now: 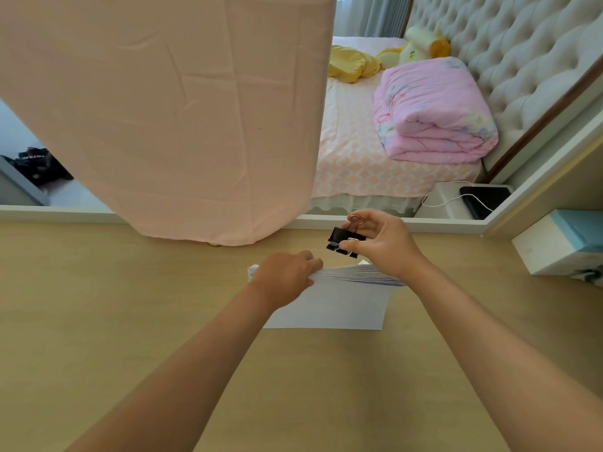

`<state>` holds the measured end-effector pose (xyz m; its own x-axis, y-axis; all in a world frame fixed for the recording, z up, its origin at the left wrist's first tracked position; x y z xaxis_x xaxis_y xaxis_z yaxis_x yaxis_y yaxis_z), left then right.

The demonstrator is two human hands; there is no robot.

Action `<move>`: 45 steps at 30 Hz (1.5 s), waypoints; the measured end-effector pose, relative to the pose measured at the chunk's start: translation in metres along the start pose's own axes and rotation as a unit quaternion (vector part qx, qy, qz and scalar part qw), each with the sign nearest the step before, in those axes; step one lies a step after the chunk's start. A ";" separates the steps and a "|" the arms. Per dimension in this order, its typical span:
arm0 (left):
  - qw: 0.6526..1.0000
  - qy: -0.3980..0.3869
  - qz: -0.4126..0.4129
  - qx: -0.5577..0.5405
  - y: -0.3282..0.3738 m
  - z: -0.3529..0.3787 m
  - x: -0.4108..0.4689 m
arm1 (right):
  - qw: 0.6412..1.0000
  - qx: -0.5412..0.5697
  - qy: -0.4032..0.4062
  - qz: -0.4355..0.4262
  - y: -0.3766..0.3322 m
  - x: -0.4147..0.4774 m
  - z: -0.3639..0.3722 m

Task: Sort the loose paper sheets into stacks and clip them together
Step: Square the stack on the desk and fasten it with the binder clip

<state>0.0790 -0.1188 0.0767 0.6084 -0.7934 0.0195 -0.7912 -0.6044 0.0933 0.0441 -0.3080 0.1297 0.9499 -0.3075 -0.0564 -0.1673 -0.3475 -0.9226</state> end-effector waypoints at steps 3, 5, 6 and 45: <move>1.000 -0.006 -0.011 -0.012 -0.001 -0.002 0.002 | 0.999 0.027 -0.002 -0.028 -0.010 -0.010 -0.004; 1.000 -0.011 -0.017 -0.020 -0.001 -0.002 0.004 | 0.999 0.016 -0.013 -0.044 -0.014 -0.017 -0.002; 0.999 -0.014 -0.019 -0.022 -0.002 -0.002 0.004 | 0.999 0.008 -0.020 -0.049 -0.016 -0.020 0.000; 1.000 0.002 -0.019 -0.008 0.000 -0.008 -0.006 | 0.978 -0.163 -0.063 0.110 0.019 0.008 0.041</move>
<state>0.0752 -0.1133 0.0847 0.6388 -0.7692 0.0192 -0.7660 -0.6334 0.1093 0.0595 -0.2806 0.0961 0.9027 -0.3029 -0.3055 -0.4277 -0.5550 -0.7134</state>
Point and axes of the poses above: each hand's wrist, its own x-axis towards the middle knuckle, its own z-axis out of the palm, y = z × x, the point moved 4 cm from there along x, towards the middle knuckle, and after that the axes turned 6 degrees about y, right-handed, at the moved point
